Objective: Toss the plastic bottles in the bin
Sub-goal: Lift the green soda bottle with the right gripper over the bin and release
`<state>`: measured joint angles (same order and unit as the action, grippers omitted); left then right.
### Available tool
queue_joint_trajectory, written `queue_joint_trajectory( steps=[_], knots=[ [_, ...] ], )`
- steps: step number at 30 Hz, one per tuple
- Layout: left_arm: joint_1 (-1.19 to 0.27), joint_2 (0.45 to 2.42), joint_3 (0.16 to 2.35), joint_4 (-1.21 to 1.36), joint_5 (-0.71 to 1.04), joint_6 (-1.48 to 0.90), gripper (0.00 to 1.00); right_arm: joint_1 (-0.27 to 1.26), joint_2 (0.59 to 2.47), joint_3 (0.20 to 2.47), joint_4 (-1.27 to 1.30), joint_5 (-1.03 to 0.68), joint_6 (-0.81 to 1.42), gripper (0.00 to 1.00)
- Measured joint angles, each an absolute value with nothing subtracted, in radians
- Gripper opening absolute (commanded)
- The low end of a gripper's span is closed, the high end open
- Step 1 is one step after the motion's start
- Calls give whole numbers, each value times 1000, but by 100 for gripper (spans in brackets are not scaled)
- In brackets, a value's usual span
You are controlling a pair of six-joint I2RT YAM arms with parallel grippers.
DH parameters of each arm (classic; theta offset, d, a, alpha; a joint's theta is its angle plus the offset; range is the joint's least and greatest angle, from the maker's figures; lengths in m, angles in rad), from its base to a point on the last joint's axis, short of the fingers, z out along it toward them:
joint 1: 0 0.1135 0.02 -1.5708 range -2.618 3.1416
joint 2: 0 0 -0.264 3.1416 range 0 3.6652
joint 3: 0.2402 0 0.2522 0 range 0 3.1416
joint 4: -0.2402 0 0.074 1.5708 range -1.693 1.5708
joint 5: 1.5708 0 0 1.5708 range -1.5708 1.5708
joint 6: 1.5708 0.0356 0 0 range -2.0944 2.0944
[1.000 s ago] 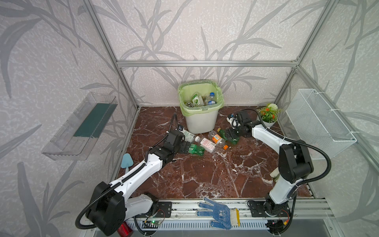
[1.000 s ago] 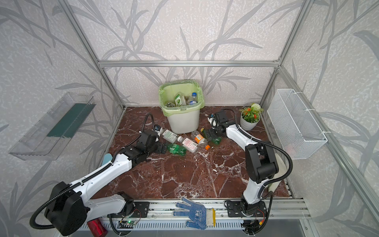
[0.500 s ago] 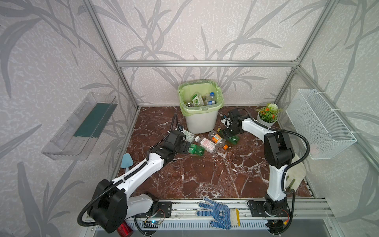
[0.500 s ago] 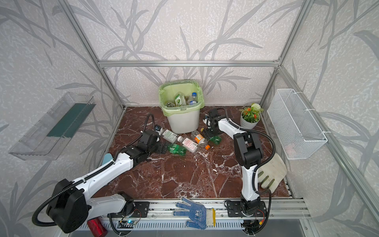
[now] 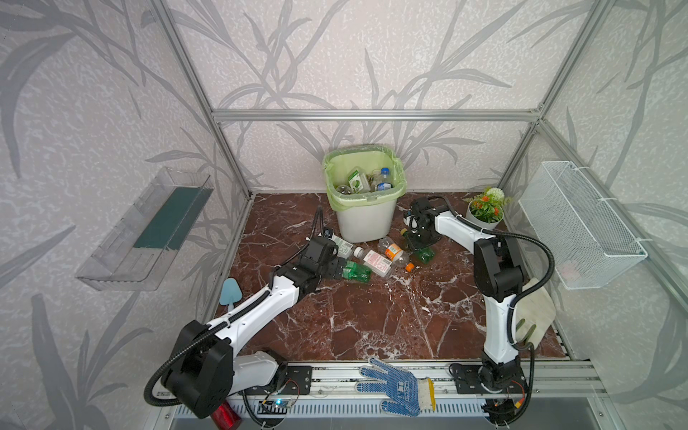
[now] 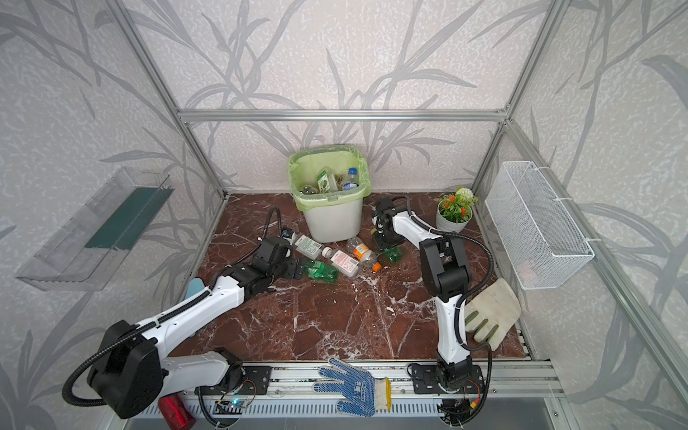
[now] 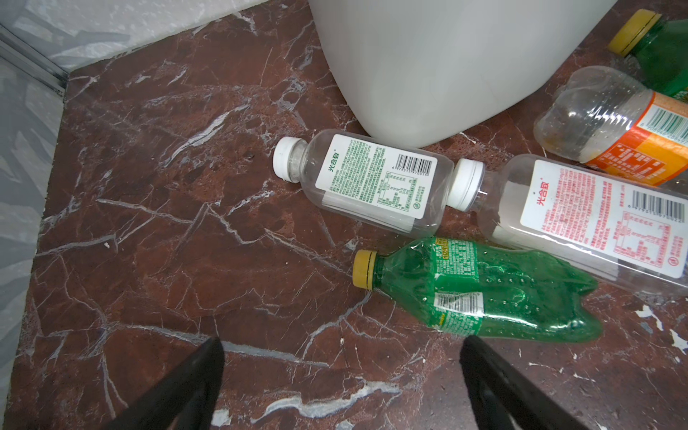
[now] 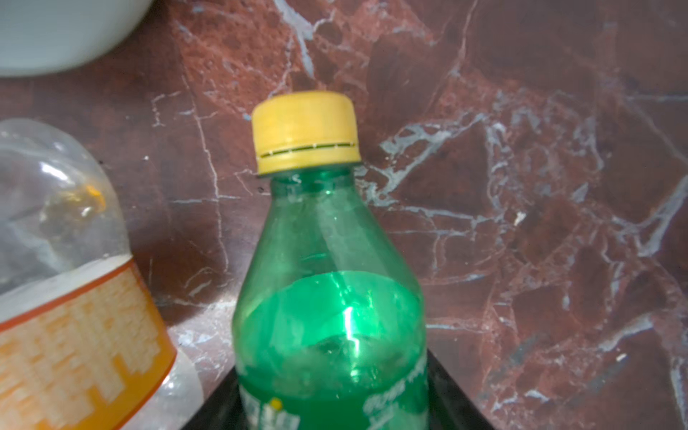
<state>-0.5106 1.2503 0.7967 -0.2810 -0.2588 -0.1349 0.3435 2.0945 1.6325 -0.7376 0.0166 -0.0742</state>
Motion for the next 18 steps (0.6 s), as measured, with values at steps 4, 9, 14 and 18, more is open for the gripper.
queue_joint_trajectory(
  steps=[4,9,14,18],
  knots=[
    [-511,1250,779,-268,-271,-141,99,336,1934,1622,-738,-19,-35,46],
    [-510,1251,764,-251,-302,-163,99,325,1551,1621,-587,-47,8,48],
    [-509,1255,763,-244,-327,-181,99,311,1286,1754,-401,-75,75,48],
    [-509,1269,763,-239,-329,-184,99,330,1333,1913,-303,-139,141,50]
  ],
)
